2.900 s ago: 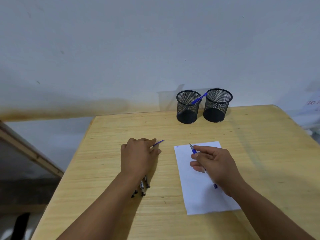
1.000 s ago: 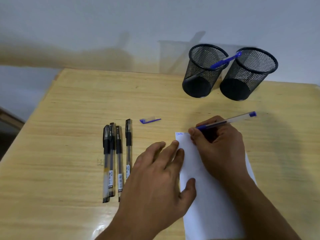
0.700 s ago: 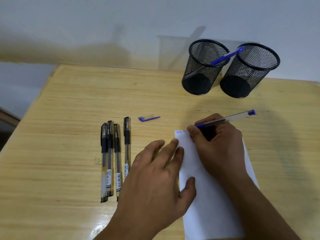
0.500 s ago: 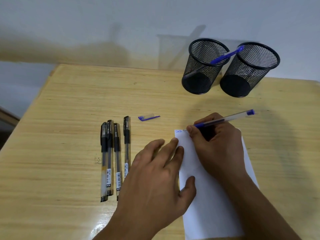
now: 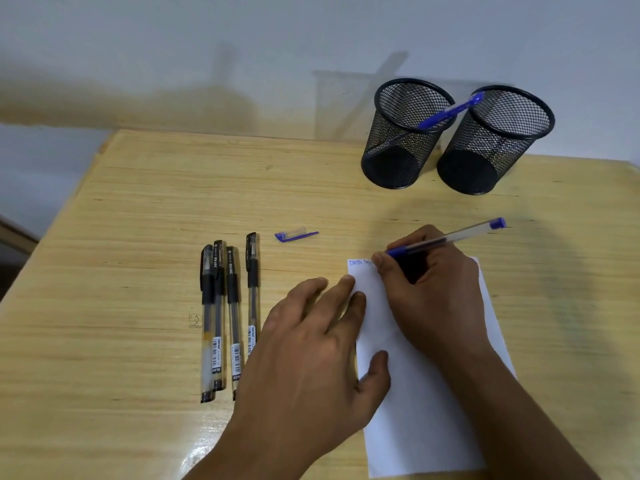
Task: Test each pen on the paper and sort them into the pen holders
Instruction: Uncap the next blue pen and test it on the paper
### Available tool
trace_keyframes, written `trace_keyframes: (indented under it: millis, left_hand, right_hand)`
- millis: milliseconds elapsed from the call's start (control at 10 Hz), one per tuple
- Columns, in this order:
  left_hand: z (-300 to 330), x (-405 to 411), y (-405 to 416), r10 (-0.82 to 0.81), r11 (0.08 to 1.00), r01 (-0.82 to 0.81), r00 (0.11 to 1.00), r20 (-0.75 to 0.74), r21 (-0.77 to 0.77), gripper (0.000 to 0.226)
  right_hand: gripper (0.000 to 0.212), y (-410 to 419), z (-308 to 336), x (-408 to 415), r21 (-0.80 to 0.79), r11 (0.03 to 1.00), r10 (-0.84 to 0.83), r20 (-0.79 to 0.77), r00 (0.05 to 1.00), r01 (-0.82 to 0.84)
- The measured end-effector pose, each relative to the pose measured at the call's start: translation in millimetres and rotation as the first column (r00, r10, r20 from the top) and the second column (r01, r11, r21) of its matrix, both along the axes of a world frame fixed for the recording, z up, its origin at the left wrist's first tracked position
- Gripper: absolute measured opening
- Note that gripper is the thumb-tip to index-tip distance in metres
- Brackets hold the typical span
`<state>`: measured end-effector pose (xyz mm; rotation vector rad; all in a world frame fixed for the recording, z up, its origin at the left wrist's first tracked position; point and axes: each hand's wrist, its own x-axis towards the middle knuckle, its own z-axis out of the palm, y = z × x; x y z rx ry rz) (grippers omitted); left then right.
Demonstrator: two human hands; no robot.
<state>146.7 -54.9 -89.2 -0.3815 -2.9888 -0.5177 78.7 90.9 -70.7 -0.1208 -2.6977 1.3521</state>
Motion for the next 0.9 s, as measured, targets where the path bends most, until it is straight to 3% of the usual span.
trace_keyframes:
  millis: [900]
  left_hand:
    - [1.0, -0.5, 0.1, -0.001, 1.000, 0.001, 1.000, 0.019, -0.009, 0.060]
  right_hand:
    - [0.012, 0.5, -5.5, -1.6, 0.017, 1.000, -0.002, -0.031, 1.000, 0.003]
